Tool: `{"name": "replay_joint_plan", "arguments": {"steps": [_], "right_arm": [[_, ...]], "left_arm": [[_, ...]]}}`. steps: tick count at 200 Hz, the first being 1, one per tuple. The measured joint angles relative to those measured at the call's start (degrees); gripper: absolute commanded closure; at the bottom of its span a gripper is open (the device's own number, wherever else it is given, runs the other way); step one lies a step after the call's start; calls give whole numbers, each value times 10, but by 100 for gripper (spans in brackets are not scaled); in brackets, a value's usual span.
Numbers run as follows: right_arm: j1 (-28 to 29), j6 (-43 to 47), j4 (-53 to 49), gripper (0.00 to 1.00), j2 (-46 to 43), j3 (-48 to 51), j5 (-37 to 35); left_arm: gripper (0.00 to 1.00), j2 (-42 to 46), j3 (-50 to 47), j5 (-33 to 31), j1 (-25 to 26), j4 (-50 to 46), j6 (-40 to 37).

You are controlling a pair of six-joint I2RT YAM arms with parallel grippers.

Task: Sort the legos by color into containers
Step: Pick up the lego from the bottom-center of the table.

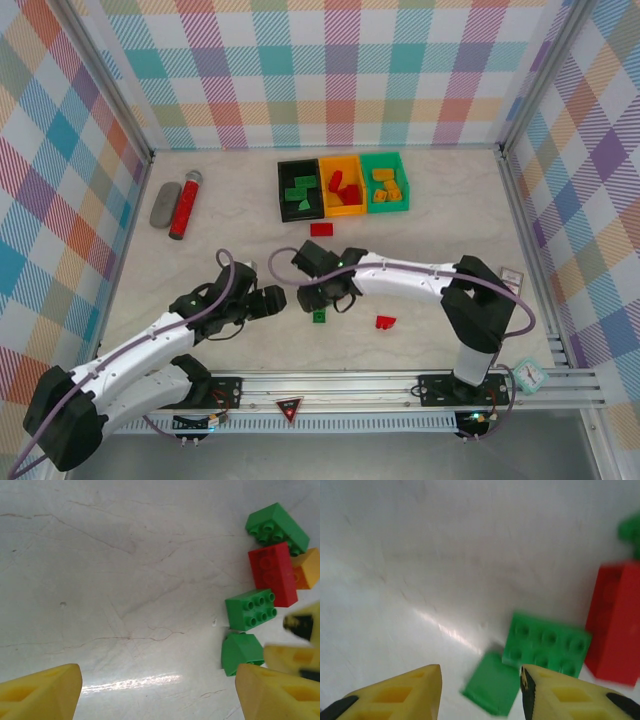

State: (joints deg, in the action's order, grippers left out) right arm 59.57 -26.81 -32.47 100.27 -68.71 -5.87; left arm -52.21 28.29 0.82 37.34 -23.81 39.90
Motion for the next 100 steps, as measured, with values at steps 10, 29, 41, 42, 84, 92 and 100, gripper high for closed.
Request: {"name": "replay_joint_plan", "arguments": {"steps": [10, 29, 41, 42, 84, 92, 100], "right_arm": [[9, -11, -6, 50, -7, 14, -9], [22, -33, -12, 47, -14, 32, -29], [29, -45, -16, 44, -13, 37, -38], [29, -45, -16, 44, -13, 37, -39], [36, -69, -16, 39, 7, 30, -42], [38, -70, -15, 39, 19, 22, -41], [41, -71, -14, 38, 33, 13, -39]], "left_arm": [[20, -10, 0, 0, 0, 2, 0], [20, -33, 0, 2, 0, 6, 0], [20, -49, 0, 5, 0, 13, 0], [20, -50, 0, 5, 0, 13, 0], [20, -76, 8, 13, 1, 22, 0], [20, -76, 8, 13, 1, 26, 0], [20, -76, 9, 13, 1, 30, 0]]}}
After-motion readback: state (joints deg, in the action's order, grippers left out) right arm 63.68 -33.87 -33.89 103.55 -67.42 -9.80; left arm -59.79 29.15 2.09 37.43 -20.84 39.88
